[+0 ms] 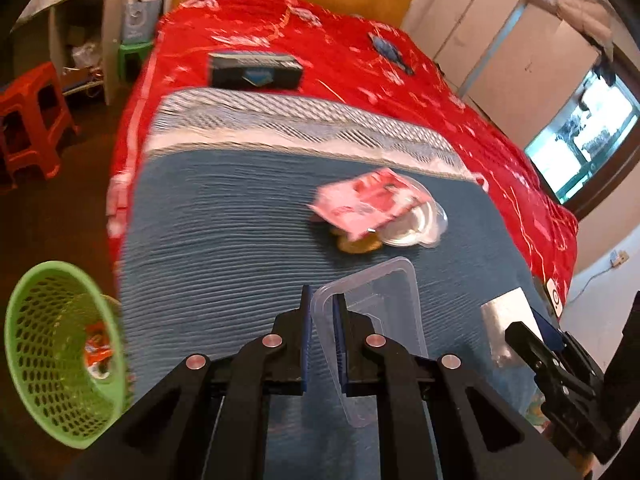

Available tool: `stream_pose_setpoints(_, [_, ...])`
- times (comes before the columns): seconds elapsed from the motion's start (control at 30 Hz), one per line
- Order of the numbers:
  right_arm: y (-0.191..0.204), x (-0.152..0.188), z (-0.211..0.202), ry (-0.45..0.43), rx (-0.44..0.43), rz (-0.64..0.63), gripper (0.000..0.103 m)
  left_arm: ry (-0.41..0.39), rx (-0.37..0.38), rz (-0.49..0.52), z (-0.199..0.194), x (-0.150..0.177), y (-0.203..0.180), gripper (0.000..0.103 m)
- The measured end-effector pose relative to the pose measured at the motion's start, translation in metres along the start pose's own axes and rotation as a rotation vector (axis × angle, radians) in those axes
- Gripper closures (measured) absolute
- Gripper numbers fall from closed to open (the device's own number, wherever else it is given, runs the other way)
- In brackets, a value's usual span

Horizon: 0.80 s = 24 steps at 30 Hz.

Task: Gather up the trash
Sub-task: 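Carry the foam block and clear tray to the basket and open both tools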

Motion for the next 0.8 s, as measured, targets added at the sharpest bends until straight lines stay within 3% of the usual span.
stream_pose_setpoints(0.4, [0.113,-0.007,0.015,0.021,-0.158,-0.132,0.044,-0.134,-0.231,-0.074,-0.092,0.018,0.121,0.093])
stream_pose_setpoints(0.8, [0.202,-0.006,0.030,0.054,-0.267,-0.238,0.044,-0.104,-0.444,-0.175,-0.110,0.042,0.230,0.093])
Point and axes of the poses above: each gripper's, at about its wrist camera, not at the fingertips, and z roughly the way its jaws point, y to its left, x to its underside, the point moved 2 cm from there along z, roughly the way its jaws point
